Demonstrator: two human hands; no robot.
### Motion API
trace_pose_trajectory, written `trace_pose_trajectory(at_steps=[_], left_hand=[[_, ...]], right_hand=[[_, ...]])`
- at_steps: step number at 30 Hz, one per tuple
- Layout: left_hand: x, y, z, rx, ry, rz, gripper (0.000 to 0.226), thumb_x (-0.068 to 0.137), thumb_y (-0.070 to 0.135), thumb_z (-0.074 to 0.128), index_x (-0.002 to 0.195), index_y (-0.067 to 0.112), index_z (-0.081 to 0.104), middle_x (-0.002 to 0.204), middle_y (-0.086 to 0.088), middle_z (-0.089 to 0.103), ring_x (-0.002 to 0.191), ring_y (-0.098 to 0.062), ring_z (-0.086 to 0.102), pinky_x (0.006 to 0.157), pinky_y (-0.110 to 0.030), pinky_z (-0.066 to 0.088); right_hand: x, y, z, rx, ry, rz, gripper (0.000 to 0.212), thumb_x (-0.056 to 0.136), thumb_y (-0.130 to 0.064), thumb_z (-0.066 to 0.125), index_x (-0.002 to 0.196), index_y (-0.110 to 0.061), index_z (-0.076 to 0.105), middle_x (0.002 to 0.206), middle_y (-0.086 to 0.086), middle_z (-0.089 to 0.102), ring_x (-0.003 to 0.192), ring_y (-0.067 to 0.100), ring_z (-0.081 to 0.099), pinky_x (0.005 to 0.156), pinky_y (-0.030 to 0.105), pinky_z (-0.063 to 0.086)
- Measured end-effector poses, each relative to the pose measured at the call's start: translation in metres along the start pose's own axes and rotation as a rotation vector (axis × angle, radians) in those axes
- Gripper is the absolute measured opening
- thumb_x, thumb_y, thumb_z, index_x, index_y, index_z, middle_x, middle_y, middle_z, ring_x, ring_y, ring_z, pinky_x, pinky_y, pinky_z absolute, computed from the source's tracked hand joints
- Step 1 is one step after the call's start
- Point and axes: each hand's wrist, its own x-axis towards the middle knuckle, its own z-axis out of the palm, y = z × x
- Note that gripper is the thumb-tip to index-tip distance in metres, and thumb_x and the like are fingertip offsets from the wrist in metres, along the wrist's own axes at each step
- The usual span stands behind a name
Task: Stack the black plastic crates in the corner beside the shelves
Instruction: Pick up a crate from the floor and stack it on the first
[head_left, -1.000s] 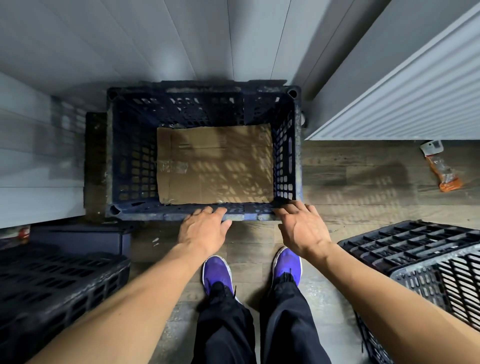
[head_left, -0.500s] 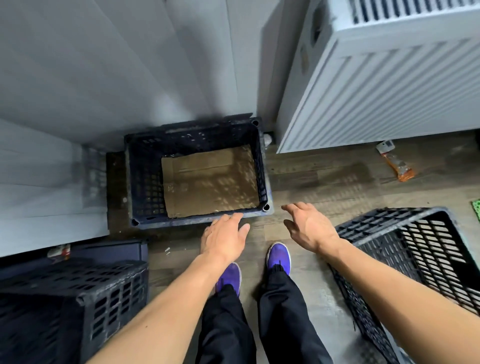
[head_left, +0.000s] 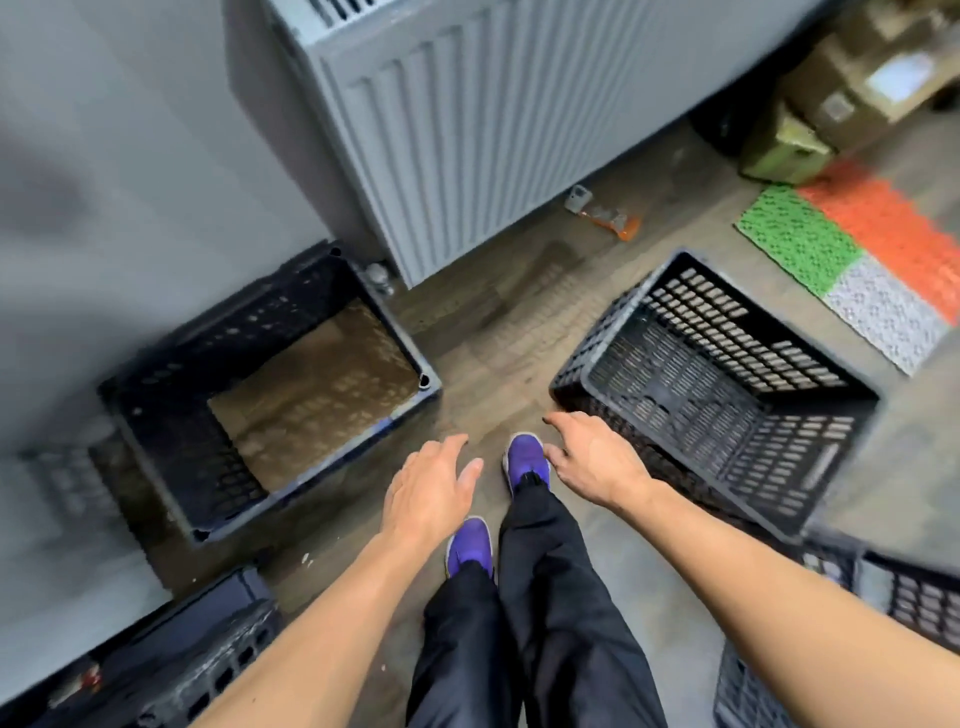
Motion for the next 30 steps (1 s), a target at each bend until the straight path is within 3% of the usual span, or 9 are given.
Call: trace_pose_trajectory(at_steps=[13, 30], left_hand=[[-0.039, 0.117, 0.098, 0.226, -0.210, 0.376, 0.051, 0.099, 0.049, 0.040, 0.143, 0.025, 0.041, 0.134, -0.004, 0.054, 0.123, -0.025, 0.049, 0.098, -0.039, 0.042], [-0.135, 0.283, 0.298, 0.581, -0.317, 0.612, 0.051, 0.099, 0.045, 0.044, 0.143, 0.021, 0.039, 0.131, -0.009, 0.054, 0.121, -0.029, 0.050, 0.098, -0.040, 0.044]], right_hand=[[-0.129, 0.126, 0.055, 0.352, 0.123, 0.422, 0.050, 0.097, -0.033, 0.046, 0.145, -0.021, 0.039, 0.143, 0.006, 0.048, 0.131, 0.026, 0.041, 0.103, 0.040, 0.039], [-0.303, 0.351, 0.164, 0.680, 0.246, 0.642, 0.049, 0.096, -0.034, 0.050, 0.143, -0.022, 0.041, 0.143, 0.007, 0.048, 0.132, 0.028, 0.042, 0.106, 0.044, 0.038]])
